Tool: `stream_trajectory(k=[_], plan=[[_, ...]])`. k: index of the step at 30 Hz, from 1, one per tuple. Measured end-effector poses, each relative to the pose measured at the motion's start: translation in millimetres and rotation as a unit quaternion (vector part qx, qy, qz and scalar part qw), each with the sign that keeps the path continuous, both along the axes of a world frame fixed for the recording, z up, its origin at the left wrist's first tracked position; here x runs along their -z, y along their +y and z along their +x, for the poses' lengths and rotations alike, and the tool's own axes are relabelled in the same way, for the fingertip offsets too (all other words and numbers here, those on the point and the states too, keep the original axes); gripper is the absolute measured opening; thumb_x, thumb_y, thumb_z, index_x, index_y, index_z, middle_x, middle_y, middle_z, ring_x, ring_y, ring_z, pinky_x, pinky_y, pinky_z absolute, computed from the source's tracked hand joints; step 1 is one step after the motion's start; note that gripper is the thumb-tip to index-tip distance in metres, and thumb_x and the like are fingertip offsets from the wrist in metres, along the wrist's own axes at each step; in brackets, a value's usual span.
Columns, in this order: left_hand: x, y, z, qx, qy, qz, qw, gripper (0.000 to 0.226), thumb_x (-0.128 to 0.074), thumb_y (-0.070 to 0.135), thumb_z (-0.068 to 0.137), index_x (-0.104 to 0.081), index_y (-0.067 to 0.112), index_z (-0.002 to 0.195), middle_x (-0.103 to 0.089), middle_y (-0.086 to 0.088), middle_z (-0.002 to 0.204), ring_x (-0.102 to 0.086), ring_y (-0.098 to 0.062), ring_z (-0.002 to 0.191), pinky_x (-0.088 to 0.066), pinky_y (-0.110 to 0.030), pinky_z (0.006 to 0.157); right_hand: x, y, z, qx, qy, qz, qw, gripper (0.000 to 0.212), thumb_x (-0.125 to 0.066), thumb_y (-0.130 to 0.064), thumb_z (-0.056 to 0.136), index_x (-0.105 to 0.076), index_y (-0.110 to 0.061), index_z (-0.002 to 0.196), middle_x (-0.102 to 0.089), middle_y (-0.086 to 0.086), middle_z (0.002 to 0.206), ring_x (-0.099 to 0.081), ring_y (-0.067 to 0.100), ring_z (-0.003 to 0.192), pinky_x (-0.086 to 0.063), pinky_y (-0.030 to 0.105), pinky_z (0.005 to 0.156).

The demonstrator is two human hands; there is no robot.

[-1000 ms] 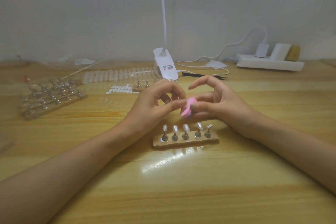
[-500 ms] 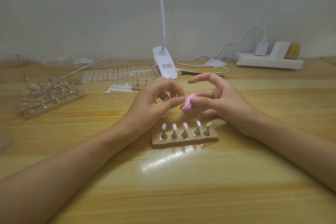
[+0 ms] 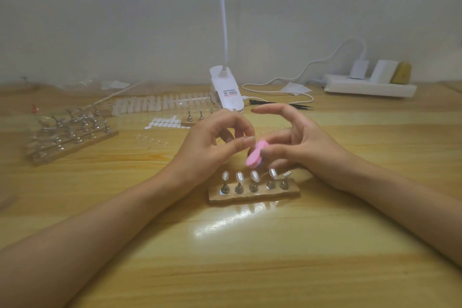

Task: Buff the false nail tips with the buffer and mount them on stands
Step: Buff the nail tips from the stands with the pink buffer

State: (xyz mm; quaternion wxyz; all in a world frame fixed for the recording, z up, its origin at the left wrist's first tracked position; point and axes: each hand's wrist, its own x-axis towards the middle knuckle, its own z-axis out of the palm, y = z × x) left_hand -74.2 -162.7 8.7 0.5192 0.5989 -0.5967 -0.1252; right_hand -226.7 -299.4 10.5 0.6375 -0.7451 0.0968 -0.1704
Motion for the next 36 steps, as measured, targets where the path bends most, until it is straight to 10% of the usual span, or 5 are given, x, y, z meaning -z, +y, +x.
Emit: stream_trajectory(k=[36], plan=[[-2.0, 3.1, -3.0, -0.021, 0.110, 0.046, 0.993, 0.014, -0.072, 0.014, 0.086, -0.065, 0.016, 0.075, -0.063, 0.008, 0.071, -0.053, -0.010, 0.070, -0.041, -0.017, 0.067, 4.2, -0.3, -0.2, 0.046, -0.058, -0.012, 0.997, 0.057, -0.077, -0.012, 0.084, -0.052, -0.026, 0.133, -0.074, 0.012, 0.100, -0.074, 0.031, 0.093, -0.061, 0.041, 0.079]])
